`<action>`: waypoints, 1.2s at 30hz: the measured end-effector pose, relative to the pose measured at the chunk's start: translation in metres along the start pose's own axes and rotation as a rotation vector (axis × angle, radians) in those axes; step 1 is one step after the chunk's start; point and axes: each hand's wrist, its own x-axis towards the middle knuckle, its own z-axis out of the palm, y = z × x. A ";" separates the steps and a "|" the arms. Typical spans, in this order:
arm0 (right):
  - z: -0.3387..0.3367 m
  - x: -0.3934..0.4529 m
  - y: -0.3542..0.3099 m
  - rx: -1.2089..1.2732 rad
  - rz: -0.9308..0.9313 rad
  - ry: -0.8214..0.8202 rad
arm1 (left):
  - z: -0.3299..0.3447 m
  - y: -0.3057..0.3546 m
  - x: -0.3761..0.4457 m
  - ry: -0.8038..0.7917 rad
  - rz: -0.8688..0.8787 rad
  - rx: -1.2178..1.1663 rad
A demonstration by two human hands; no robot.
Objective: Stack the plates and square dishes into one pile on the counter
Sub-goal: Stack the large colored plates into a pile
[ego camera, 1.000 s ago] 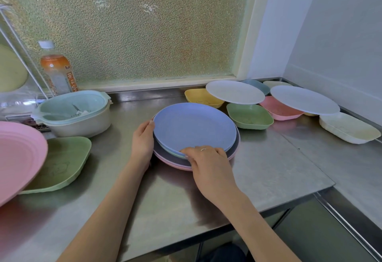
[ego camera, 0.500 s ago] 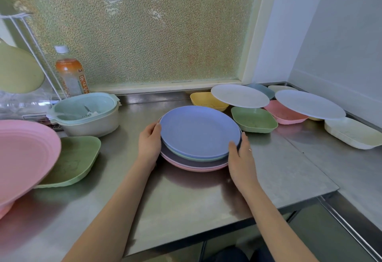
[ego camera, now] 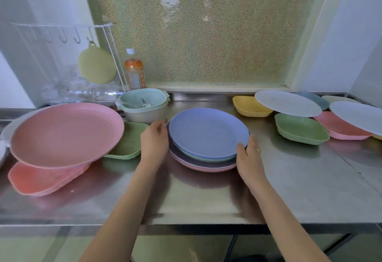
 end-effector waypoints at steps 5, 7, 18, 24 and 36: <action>0.010 -0.011 -0.013 -0.324 -0.050 0.140 | -0.062 -0.010 -0.011 0.329 0.273 0.336; 0.022 -0.021 -0.027 -0.397 -0.161 0.177 | -0.082 -0.025 -0.009 0.313 0.223 0.572; 0.059 -0.048 -0.045 -0.432 -0.328 0.011 | -0.098 -0.052 -0.012 0.110 0.154 0.951; 0.046 -0.043 -0.039 -0.364 -0.297 0.016 | -0.103 -0.036 -0.022 0.288 0.282 0.800; 0.016 -0.031 -0.022 -0.194 -0.212 0.037 | -0.033 0.040 -0.038 -0.004 0.749 0.327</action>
